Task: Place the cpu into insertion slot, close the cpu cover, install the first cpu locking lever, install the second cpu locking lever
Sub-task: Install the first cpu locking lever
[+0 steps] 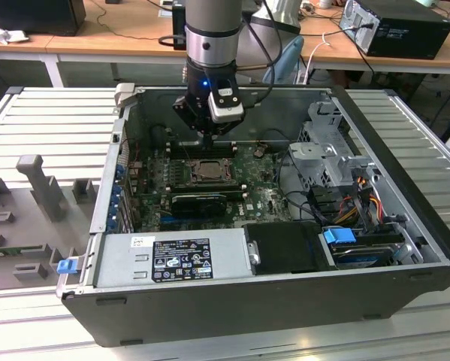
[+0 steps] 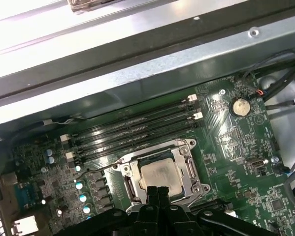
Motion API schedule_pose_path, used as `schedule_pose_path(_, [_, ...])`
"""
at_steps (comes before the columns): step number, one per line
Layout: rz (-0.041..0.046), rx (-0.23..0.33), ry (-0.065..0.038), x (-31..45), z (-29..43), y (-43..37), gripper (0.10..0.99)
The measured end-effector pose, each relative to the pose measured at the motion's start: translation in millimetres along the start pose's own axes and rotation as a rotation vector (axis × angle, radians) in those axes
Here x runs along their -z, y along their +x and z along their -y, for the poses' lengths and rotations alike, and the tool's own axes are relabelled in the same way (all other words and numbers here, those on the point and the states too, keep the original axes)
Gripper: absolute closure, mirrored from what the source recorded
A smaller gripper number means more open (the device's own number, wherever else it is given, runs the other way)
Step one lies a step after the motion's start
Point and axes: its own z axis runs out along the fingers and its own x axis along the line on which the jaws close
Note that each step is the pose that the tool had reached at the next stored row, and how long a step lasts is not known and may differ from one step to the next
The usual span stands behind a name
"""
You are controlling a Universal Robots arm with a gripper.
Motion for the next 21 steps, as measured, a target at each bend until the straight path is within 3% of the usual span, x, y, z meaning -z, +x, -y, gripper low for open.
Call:
schedule_pose_path(4, [-0.0012, 0.036, 0.0, 0.0, 0.0, 0.0, 0.98])
schedule_pose_path(14, [-0.0063, 0.195, 0.001, -0.1, 0.2, 0.5, 0.98])
schedule_pose_path(21, [-0.0021, 0.2, 0.0, 0.0, 4.6, 14.6, 0.98])
